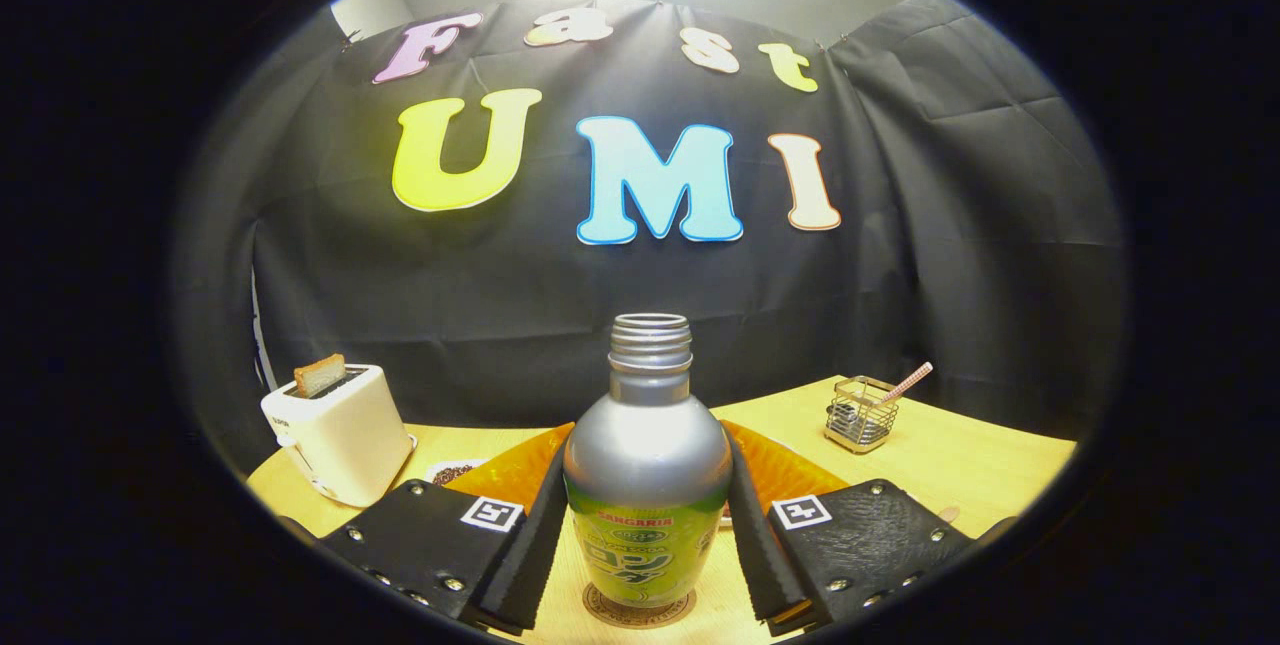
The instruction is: Take the bottle from table, then pour the juice into the cup, finally place the bottle on the coaster
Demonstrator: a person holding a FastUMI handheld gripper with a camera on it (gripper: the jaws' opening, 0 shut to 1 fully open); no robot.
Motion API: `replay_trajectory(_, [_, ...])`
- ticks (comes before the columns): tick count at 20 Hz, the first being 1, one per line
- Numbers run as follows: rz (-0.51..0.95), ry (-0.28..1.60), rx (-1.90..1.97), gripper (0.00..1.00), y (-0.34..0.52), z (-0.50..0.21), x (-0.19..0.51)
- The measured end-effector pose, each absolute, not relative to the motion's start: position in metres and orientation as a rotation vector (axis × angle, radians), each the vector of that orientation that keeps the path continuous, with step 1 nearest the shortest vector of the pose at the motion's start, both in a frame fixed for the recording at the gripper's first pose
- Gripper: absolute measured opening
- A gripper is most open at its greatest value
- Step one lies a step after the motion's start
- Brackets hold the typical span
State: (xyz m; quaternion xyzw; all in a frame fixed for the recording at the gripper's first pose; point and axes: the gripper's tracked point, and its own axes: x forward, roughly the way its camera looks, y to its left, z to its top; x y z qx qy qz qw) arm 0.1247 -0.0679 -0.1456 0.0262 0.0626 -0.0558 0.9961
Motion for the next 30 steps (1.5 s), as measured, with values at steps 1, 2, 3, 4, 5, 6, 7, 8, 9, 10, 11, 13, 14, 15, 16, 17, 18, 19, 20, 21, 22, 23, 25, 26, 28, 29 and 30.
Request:
replay_trajectory(1, [-0.107,0.130,0.050,0.76,-0.066,-0.151,0.126])
replay_trajectory(2, [-0.099,0.134,0.052,0.76,-0.063,-0.155,0.127])
replay_trajectory(3, [-0.090,0.136,0.061,0.76,-0.060,-0.161,0.129])
replay_trajectory(4, [-0.081,0.141,0.070,0.76,-0.057,-0.166,0.131])
replay_trajectory(5, [-0.080,0.148,0.071,0.76,-0.056,-0.172,0.133])
replay_trajectory(6, [-0.085,0.153,0.065,0.76,-0.057,-0.176,0.133])
replay_trajectory(7, [-0.092,0.158,0.055,0.76,-0.057,-0.181,0.132])
replay_trajectory(8, [-0.095,0.164,0.047,0.76,-0.057,-0.186,0.133])
replay_trajectory(9, [-0.093,0.169,0.046,0.76,-0.056,-0.192,0.135])
replay_trajectory(10, [-0.088,0.176,0.051,0.76,-0.054,-0.196,0.136])
replay_trajectory(11, [-0.089,0.182,0.053,0.76,-0.054,-0.201,0.136])
replay_trajectory(13, [-0.089,0.178,0.055,0.76,-0.053,-0.207,0.136])
replay_trajectory(14, [-0.080,0.173,0.057,0.76,-0.050,-0.209,0.137])
replay_trajectory(15, [-0.079,0.171,0.056,0.76,-0.049,-0.211,0.136])
replay_trajectory(16, [-0.079,0.174,0.050,0.76,-0.050,-0.215,0.137])
replay_trajectory(17, [-0.080,0.180,0.043,0.76,-0.050,-0.218,0.137])
replay_trajectory(18, [-0.080,0.188,0.036,0.76,-0.050,-0.222,0.138])
replay_trajectory(19, [-0.079,0.171,0.031,0.76,-0.049,-0.219,0.139])
replay_trajectory(20, [-0.087,0.166,0.021,0.76,-0.050,-0.220,0.138])
replay_trajectory(21, [-0.095,0.163,0.012,0.76,-0.053,-0.221,0.139])
replay_trajectory(22, [-0.092,0.148,0.011,0.76,-0.052,-0.219,0.139])
replay_trajectory(23, [-0.097,0.143,0.010,0.77,-0.053,-0.220,0.139])
replay_trajectory(25, [-0.098,0.133,0.010,0.76,-0.052,-0.220,0.136])
replay_trajectory(26, [-0.099,0.129,0.008,0.76,-0.051,-0.219,0.136])
replay_trajectory(28, [-0.101,0.130,0.007,0.76,-0.051,-0.220,0.136])
replay_trajectory(29, [-0.102,0.131,0.007,0.76,-0.050,-0.220,0.135])
replay_trajectory(30, [-0.100,0.131,0.010,0.78,-0.050,-0.219,0.134])
